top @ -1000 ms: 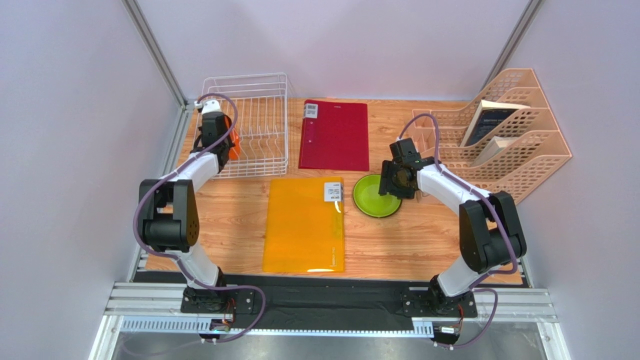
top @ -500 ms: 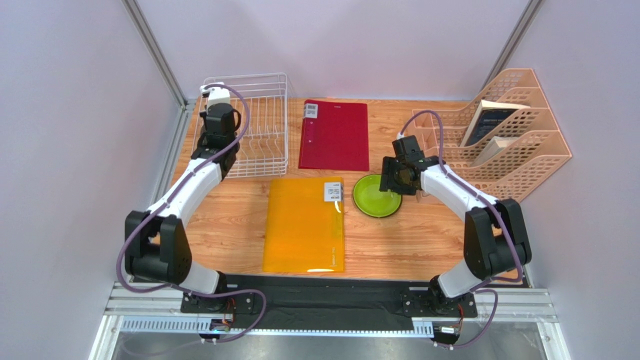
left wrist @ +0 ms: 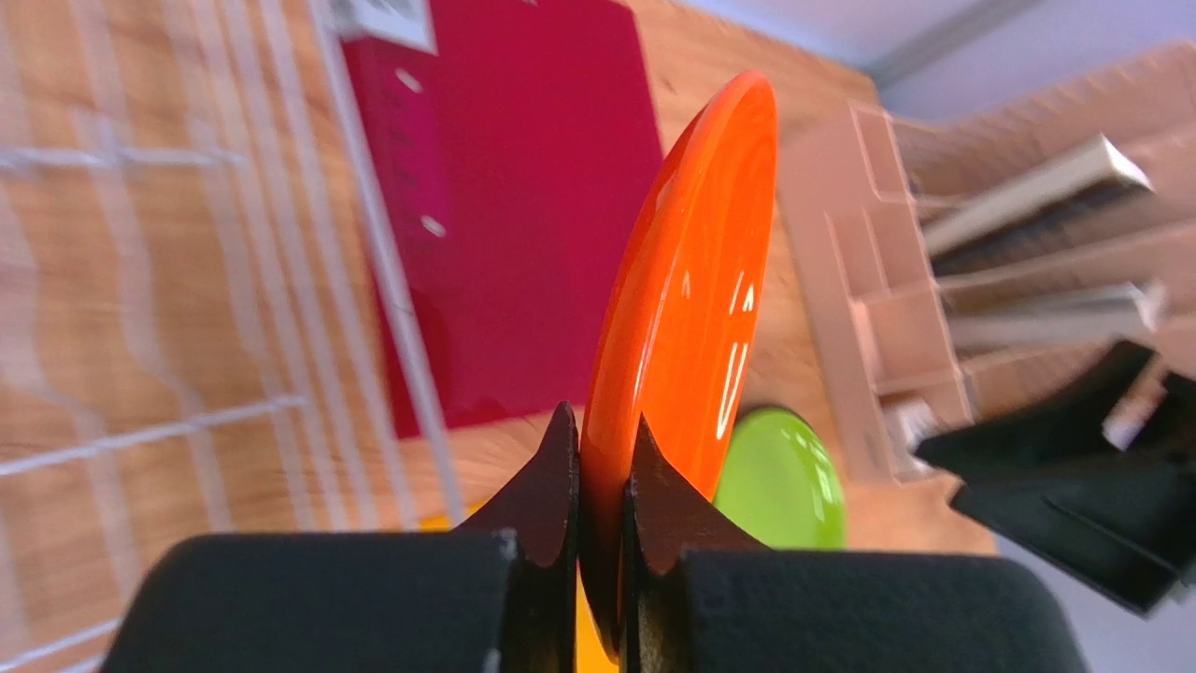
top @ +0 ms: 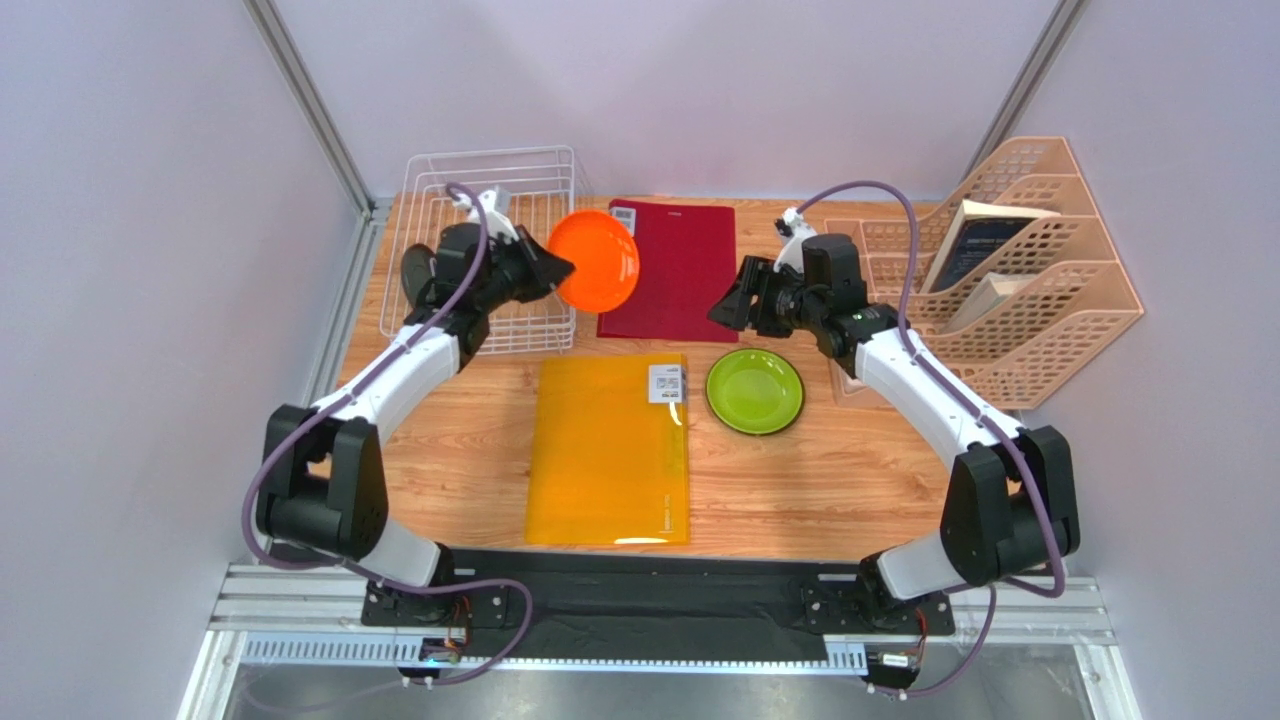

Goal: Unload the plates from the dish rack

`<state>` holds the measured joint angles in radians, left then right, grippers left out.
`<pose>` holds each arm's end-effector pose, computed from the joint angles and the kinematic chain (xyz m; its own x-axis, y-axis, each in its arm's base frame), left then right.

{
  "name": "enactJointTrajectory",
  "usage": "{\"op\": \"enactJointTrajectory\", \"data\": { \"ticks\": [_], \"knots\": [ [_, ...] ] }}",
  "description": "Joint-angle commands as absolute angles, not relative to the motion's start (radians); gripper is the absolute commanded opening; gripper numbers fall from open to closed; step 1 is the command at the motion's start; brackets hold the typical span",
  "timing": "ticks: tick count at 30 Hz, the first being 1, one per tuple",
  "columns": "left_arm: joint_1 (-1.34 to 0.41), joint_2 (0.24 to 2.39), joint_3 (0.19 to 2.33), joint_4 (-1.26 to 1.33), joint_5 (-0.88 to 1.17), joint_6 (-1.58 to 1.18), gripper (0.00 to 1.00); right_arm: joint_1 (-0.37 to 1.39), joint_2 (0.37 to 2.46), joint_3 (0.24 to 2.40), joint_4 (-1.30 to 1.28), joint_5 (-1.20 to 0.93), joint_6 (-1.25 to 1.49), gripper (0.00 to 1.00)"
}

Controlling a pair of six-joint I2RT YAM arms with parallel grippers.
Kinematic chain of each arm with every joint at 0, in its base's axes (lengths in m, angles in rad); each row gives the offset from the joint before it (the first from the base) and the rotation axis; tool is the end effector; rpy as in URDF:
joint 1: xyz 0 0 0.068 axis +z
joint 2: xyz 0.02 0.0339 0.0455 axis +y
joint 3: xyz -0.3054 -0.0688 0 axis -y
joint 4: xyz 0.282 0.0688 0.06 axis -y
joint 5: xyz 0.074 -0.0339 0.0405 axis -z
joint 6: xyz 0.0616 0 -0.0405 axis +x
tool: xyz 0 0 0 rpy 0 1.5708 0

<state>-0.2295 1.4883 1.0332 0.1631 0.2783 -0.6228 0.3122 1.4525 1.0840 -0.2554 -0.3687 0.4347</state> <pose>0.3877 -0.1080 0.3094 -0.5047 -0.4581 -0.7317 0.2222 0.7501 -0.6229 0.3504 0.1364 0.2944 -0.7422 0.1733 -0.6475 -0.2782 0.7992 0.5328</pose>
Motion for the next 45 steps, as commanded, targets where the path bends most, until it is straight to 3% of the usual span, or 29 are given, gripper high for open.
{"op": "enactJointTrajectory", "data": {
  "ticks": [1, 16, 18, 21, 23, 24, 25, 26, 27, 28, 29, 31, 35, 42, 45],
  "knots": [
    [-0.288, 1.516, 1.017, 0.333, 0.474, -0.785, 0.0, 0.319, 1.482, 1.117, -0.098, -0.506, 0.498, 0.62],
    [-0.434, 1.623, 1.029, 0.454, 0.549, -0.854, 0.0, 0.321, 1.575, 1.095, 0.041, -0.578, 0.526, 0.59],
    [-0.443, 1.62, 1.011, 0.489, 0.543, -0.851, 0.0, 0.321, 1.585, 1.092, 0.058, -0.584, 0.529, 0.52],
    [-0.451, 1.626, 1.009, 0.503, 0.561, -0.85, 0.0, 0.319, 1.598, 1.085, 0.087, -0.606, 0.529, 0.14],
    [-0.451, 1.631, 1.006, 0.506, 0.564, -0.851, 0.0, 0.315, 1.598, 1.071, 0.1, -0.629, 0.535, 0.0],
    [-0.451, 1.629, 1.006, 0.505, 0.56, -0.85, 0.03, 0.311, 1.589, 1.063, 0.098, -0.62, 0.538, 0.0],
    [-0.451, 1.628, 1.005, 0.496, 0.554, -0.836, 0.12, 0.301, 1.582, 1.043, 0.097, -0.608, 0.545, 0.0],
    [-0.451, 1.623, 1.005, 0.482, 0.545, -0.824, 0.3, 0.295, 1.569, 1.031, 0.089, -0.598, 0.543, 0.0],
    [-0.451, 1.62, 1.006, 0.433, 0.516, -0.807, 0.34, 0.288, 1.542, 1.022, 0.074, -0.562, 0.545, 0.0],
    [-0.451, 1.606, 1.014, 0.401, 0.494, -0.758, 0.47, 0.273, 1.523, 1.002, 0.028, -0.542, 0.528, 0.0],
    [-0.451, 1.598, 1.017, 0.368, 0.473, -0.733, 0.51, 0.265, 1.505, 0.99, 0.008, -0.522, 0.519, 0.0],
    [-0.446, 1.569, 1.023, 0.287, 0.405, -0.652, 0.58, 0.239, 1.445, 0.97, -0.094, -0.445, 0.494, 0.0],
    [-0.431, 1.505, 1.048, 0.137, 0.206, -0.51, 0.6, 0.199, 1.352, 0.913, -0.242, -0.332, 0.459, 0.0],
    [-0.408, 1.375, 1.077, -0.046, -0.253, -0.29, 0.88, 0.166, 1.279, 0.85, -0.393, -0.184, 0.456, 0.0],
    [-0.365, 1.345, 1.077, -0.054, -0.319, -0.236, 0.9, 0.16, 1.29, 0.844, -0.411, -0.175, 0.462, 0.0]
  ]
}}
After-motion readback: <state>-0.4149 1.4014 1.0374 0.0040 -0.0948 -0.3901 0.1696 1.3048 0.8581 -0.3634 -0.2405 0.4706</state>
